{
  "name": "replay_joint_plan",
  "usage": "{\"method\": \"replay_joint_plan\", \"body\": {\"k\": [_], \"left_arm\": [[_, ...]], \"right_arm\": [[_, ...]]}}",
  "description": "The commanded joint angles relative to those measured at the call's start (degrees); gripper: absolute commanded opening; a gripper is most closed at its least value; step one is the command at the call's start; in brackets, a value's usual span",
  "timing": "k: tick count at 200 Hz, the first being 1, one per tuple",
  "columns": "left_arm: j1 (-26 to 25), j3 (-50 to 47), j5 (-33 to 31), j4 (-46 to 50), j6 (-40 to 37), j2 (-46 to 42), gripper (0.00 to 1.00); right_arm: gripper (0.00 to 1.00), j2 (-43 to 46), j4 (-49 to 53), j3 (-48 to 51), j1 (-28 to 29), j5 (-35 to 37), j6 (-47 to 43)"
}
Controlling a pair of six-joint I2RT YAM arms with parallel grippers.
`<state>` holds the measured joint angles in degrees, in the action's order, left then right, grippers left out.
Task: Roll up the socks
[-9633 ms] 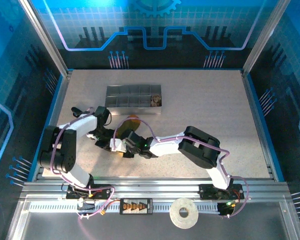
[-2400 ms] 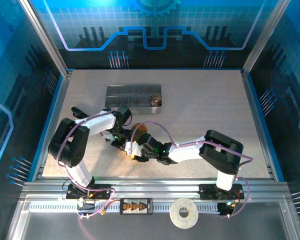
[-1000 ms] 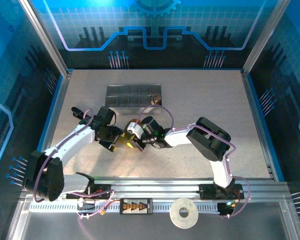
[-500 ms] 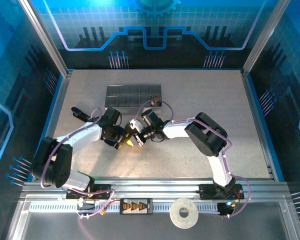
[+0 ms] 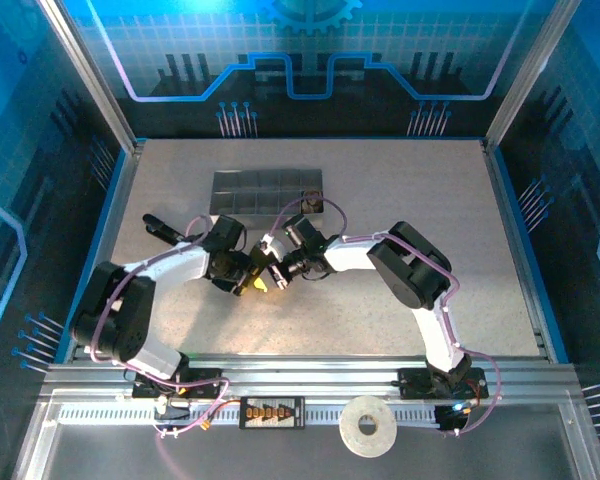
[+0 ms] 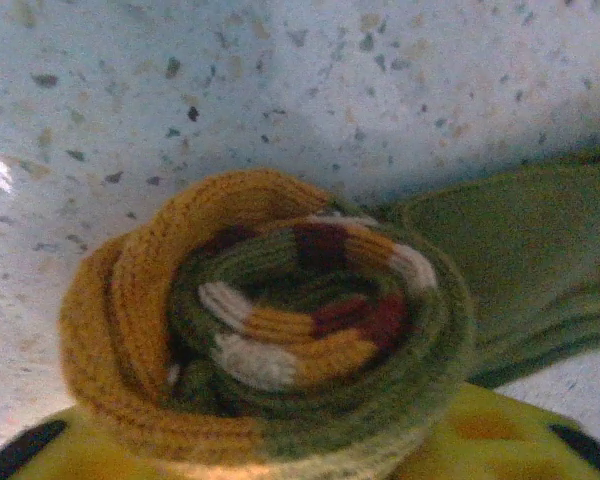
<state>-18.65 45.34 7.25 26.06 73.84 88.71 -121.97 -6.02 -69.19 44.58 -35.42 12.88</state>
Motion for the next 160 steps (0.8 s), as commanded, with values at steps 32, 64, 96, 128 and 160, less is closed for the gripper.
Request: {"method": "replay_joint_plan", "body": {"k": [32,64,96,128,160], "left_arm": [[-2.22,5.42,-3.79,28.15,3.95,12.36,0.15],[-3.38,5.24,-2.50,29.35,8.27,12.85,0.09],[-4.75,9.37,-3.06,33.29,9.62,15.06,0.07],[-5.31,11.61,-2.59,33.75,10.38,17.29,0.06],[-5.42,14.07,-2.57,33.98,9.70,20.03,0.05]], "right_arm": [[0.19,0.90,13.36,7.51,2.75,12.65,-9.05],[0.38,13.23,-1.05,18.12,5.32,20.82,-15.81],[0.52,24.05,-18.98,30.27,9.47,32.21,-22.76],[0.54,25.42,-18.39,28.80,13.74,40.21,-26.99],[0.54,23.09,-18.44,25.33,16.38,42.56,-27.33]]}}
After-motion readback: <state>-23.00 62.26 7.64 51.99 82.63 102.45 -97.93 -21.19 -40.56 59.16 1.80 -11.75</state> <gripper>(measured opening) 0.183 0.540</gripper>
